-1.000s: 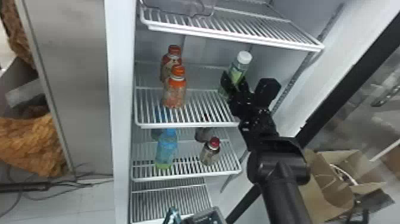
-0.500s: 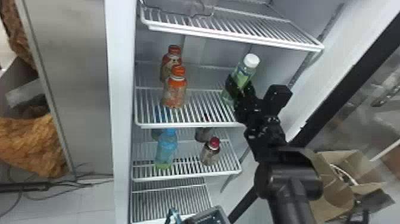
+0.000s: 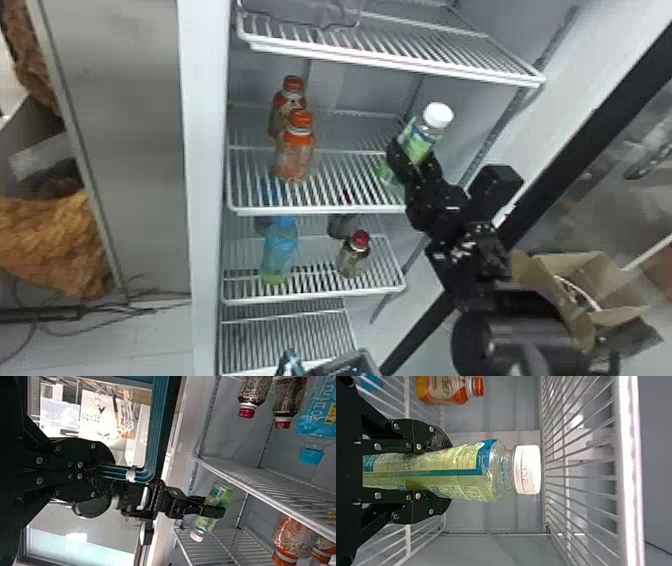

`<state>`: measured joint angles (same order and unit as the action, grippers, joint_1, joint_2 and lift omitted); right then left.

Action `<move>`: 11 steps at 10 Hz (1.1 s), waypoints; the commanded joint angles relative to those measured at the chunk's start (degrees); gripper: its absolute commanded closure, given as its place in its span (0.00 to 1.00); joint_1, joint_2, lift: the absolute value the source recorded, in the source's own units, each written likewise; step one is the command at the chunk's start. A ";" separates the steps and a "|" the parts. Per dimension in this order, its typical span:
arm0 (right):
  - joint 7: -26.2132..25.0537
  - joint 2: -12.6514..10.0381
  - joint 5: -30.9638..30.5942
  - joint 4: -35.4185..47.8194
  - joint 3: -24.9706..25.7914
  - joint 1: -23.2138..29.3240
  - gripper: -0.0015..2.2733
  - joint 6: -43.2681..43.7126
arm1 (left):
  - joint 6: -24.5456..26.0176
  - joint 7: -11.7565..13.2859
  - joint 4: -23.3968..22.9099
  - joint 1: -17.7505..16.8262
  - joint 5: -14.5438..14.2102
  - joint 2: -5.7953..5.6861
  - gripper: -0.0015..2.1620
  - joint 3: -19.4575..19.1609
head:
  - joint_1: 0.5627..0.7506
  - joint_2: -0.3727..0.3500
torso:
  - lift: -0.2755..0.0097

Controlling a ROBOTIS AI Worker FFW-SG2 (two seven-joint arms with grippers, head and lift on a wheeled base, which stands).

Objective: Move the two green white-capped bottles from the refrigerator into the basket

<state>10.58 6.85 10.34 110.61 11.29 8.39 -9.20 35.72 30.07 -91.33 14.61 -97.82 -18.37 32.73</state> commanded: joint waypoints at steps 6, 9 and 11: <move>1.63 -0.35 3.60 19.82 0.13 13.55 0.39 -6.97 | 0.00 0.08 0.00 0.57 0.01 0.09 0.56 -0.51 | 0.70 0.03 | 0.95; 1.90 -0.52 6.00 32.90 0.36 21.84 0.39 -15.13 | 0.00 0.08 0.00 0.71 0.13 0.09 0.56 -0.74 | 0.70 0.03 | 0.95; 2.69 -1.31 7.02 37.68 2.08 26.63 0.39 -19.63 | 0.00 0.08 0.00 0.85 0.36 0.09 0.56 -0.85 | 0.70 0.03 | 0.95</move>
<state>13.18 5.86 16.96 146.76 12.81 33.41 -27.32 35.71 30.14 -91.33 15.36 -97.55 -18.27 31.88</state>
